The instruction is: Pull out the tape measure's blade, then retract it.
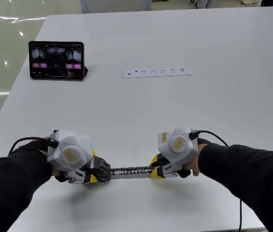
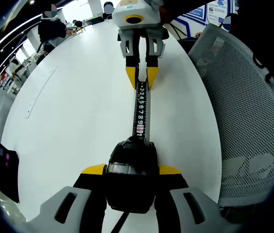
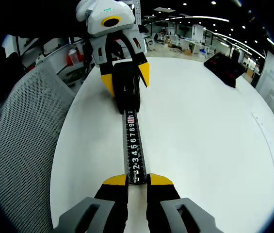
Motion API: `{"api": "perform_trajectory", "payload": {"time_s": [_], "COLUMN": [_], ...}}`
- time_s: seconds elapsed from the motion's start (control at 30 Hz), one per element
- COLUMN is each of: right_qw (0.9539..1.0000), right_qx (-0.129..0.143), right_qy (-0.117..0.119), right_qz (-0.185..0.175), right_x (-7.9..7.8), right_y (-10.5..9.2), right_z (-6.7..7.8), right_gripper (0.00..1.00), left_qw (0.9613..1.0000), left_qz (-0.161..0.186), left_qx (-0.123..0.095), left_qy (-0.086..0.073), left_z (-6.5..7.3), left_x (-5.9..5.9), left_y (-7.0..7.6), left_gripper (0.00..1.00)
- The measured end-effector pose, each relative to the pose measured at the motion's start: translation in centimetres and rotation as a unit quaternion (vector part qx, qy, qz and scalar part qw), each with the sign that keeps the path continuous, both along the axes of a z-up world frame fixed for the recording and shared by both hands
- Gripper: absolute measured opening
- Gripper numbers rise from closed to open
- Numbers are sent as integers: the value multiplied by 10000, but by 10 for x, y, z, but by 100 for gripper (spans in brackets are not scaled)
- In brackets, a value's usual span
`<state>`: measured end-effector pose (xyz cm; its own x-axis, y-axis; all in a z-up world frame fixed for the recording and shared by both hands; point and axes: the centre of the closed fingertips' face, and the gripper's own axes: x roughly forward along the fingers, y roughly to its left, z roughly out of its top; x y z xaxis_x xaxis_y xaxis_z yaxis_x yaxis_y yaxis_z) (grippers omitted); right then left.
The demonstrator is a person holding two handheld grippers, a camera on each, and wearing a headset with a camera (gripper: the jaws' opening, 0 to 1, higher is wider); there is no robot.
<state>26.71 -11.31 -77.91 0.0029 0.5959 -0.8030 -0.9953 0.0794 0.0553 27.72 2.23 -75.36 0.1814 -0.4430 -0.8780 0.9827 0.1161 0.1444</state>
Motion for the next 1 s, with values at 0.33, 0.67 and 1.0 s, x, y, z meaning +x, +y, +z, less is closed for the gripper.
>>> {"api": "perform_trajectory", "payload": {"time_s": [0.33,0.67,1.0], "right_qw": [10000,10000,10000], "right_qx": [-15,-66,-81], "right_qy": [0,-28,-16], "right_qz": [-15,3,-5], "right_x": [0,0,0], "right_y": [-7,-11,-17], "right_z": [0,0,0], "right_gripper": [10,10,10], "left_qw": [10000,10000,10000], "left_qz": [-5,-3,5], "left_qx": [-8,-3,-1], "left_qy": [14,-2,-11], "left_z": [0,0,-1], "left_x": [0,1,1], "left_y": [0,0,1], "left_gripper": [33,33,33]}}
